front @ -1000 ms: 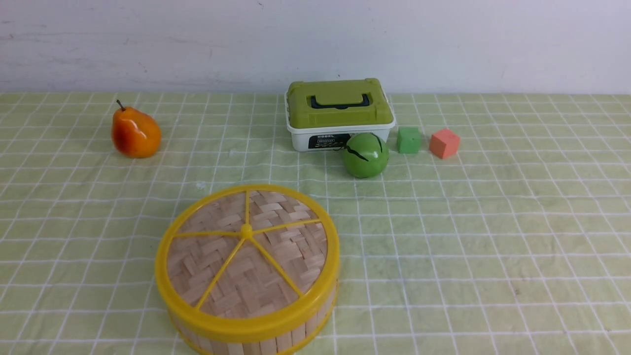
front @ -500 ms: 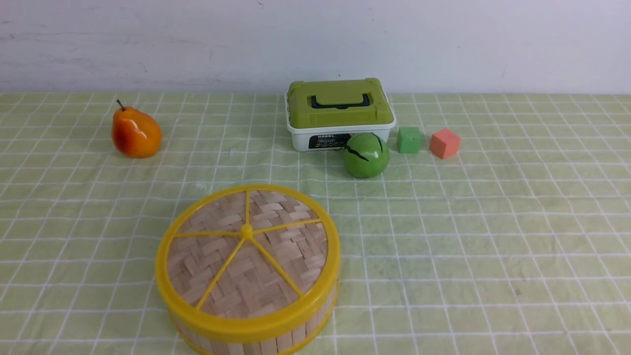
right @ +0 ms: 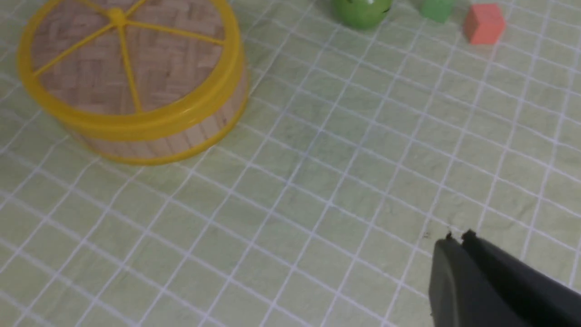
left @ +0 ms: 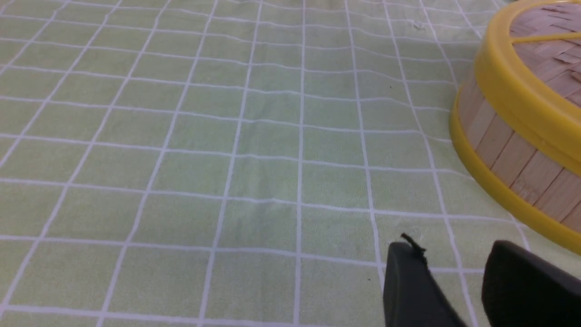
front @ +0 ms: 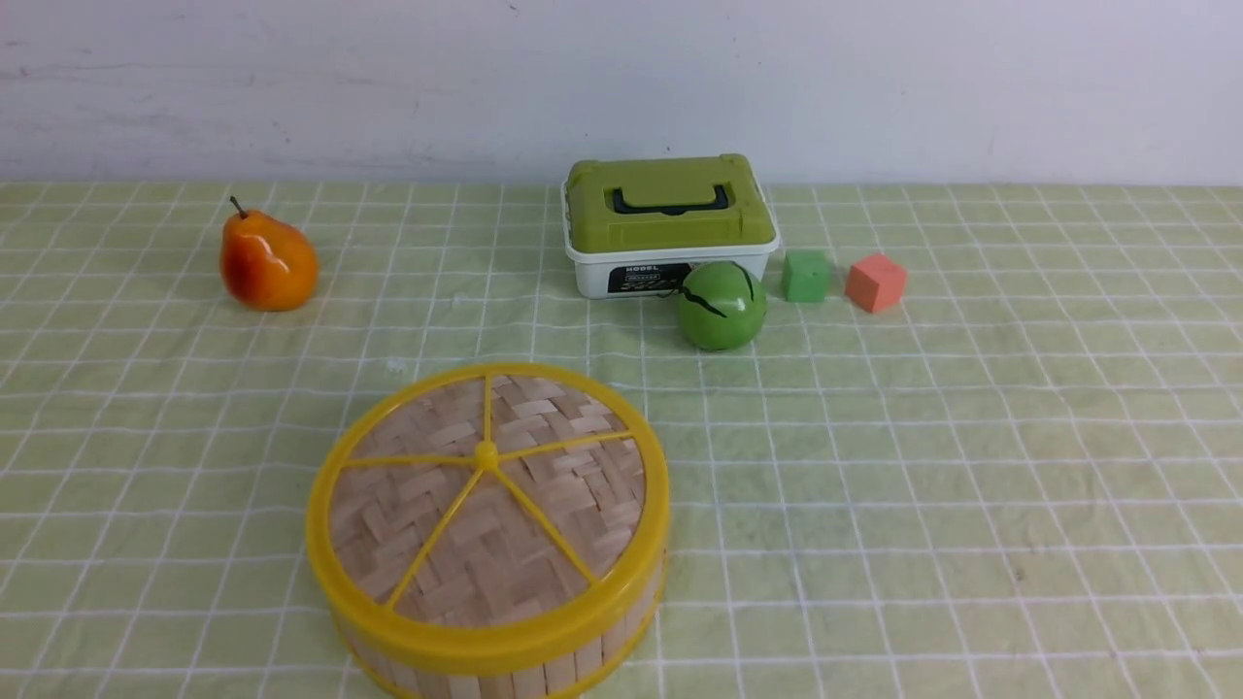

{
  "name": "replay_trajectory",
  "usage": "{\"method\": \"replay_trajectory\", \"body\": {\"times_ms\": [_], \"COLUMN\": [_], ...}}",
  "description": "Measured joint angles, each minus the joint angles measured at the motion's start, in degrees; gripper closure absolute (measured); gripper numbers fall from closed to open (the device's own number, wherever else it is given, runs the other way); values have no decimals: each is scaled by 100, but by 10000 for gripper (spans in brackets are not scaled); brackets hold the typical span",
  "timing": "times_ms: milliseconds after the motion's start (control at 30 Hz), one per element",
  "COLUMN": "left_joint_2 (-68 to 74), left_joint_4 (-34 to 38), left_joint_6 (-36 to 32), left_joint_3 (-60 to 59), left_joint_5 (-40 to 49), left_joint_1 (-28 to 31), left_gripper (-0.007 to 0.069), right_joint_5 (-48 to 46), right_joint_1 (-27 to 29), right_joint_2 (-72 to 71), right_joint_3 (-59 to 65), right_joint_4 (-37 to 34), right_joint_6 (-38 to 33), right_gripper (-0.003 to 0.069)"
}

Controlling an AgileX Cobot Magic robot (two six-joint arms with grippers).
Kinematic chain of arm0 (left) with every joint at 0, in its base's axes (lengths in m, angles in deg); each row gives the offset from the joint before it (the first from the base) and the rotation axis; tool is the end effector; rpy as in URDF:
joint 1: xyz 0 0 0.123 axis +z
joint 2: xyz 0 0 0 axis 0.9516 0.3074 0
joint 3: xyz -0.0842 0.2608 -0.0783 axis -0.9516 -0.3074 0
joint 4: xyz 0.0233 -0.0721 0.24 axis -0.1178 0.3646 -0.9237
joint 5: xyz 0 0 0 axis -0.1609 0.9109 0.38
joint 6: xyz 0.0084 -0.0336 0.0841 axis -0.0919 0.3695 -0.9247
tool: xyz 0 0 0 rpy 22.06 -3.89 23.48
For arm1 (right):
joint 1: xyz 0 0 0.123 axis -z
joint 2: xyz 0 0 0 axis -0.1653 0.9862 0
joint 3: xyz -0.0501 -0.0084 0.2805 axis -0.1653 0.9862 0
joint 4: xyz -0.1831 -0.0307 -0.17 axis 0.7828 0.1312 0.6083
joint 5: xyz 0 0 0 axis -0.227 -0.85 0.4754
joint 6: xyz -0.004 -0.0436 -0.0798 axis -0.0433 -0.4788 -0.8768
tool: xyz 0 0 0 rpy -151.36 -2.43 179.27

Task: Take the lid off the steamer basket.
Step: Use the right arm to lift the lid of the steamer

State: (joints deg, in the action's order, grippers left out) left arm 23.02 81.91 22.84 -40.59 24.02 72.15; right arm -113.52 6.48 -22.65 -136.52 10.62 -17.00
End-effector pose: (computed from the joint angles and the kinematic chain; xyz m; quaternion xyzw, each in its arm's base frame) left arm 0.0520 0.0006 0.1678 -0.0599 0.8101 -0.0392 0.5819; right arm 0.1379 0.0430 0.3977 -0.2413 0.8703 0.1317 0.4086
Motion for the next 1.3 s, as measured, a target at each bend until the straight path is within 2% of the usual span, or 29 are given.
{"method": "replay_trajectory", "body": {"times_ms": [167, 467, 767, 867, 1133, 1200, 1300], "left_joint_2": [0, 0, 0, 0, 0, 0, 0], "left_joint_4": [0, -5, -5, -5, -5, -5, -5], "left_joint_6": [0, 0, 0, 0, 0, 0, 0], "left_joint_3": [0, 0, 0, 0, 0, 0, 0], "left_joint_5": [0, 0, 0, 0, 0, 0, 0], "left_joint_1": [0, 0, 0, 0, 0, 0, 0], "left_gripper": [386, 386, 386, 386, 386, 386, 386], "right_joint_5": [-852, -909, -905, -873, -440, -368, -346], "right_joint_1": [-971, -2119, -3044, -3329, -3858, -3941, -3979], "right_joint_2": [1495, 3736, 5557, 6138, 7345, 7541, 7710], "right_joint_3": [-1372, -3280, -4813, -5353, -6364, -6388, -6388], "right_joint_4": [581, 905, 944, 956, 1087, 1225, 1375], "right_joint_6": [435, 1020, 1249, 1356, 1483, 1520, 1604], "right_gripper": [672, 665, 636, 578, 249, 193, 172]}}
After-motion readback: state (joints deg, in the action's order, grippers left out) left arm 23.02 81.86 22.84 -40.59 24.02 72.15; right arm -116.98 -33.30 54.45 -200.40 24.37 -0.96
